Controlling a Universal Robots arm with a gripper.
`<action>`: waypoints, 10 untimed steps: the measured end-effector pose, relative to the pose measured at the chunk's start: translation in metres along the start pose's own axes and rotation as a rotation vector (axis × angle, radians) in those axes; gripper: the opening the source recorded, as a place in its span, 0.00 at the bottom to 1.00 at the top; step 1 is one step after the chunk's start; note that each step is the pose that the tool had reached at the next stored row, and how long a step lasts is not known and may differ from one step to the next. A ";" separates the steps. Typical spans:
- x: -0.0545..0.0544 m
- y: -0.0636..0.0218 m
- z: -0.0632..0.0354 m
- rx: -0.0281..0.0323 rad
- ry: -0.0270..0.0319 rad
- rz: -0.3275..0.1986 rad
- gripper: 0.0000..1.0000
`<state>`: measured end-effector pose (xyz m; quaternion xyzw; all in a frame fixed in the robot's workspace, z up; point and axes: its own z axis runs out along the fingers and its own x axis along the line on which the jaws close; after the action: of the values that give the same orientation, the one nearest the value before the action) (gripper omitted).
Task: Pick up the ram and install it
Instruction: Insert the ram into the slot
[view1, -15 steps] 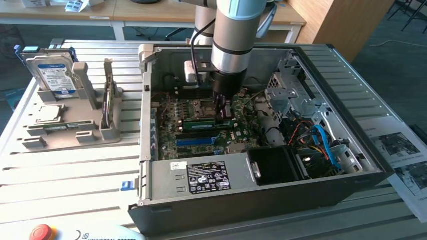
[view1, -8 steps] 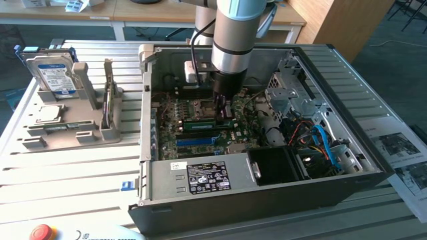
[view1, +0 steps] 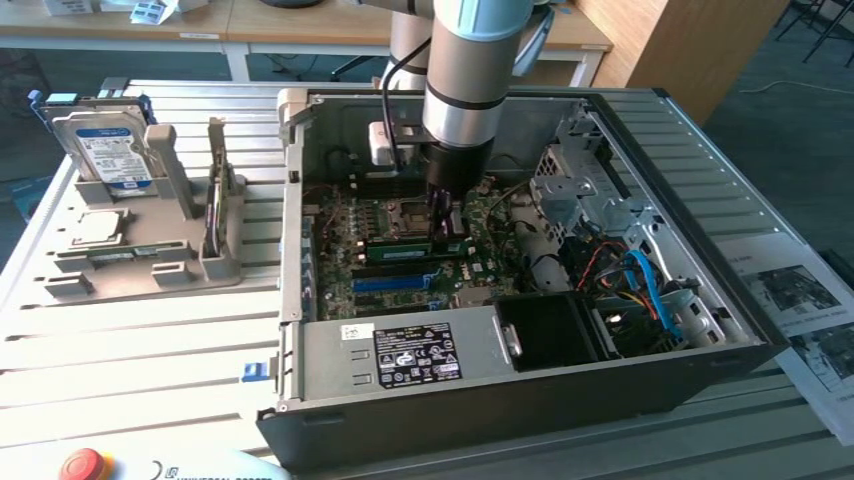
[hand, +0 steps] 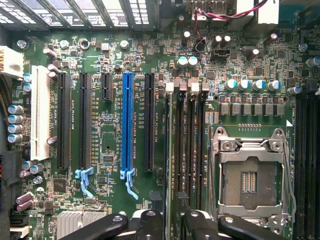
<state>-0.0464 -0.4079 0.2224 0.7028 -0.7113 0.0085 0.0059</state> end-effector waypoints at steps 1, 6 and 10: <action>0.000 0.0000 0.0000 0.0000 0.0000 0.000 0.24; 0.000 0.0000 -0.0022 0.0000 0.0001 0.000 0.24; 0.000 0.0000 -0.0105 0.0000 0.0000 0.000 0.24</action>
<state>-0.0464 -0.4079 0.2329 0.7028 -0.7113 0.0085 0.0059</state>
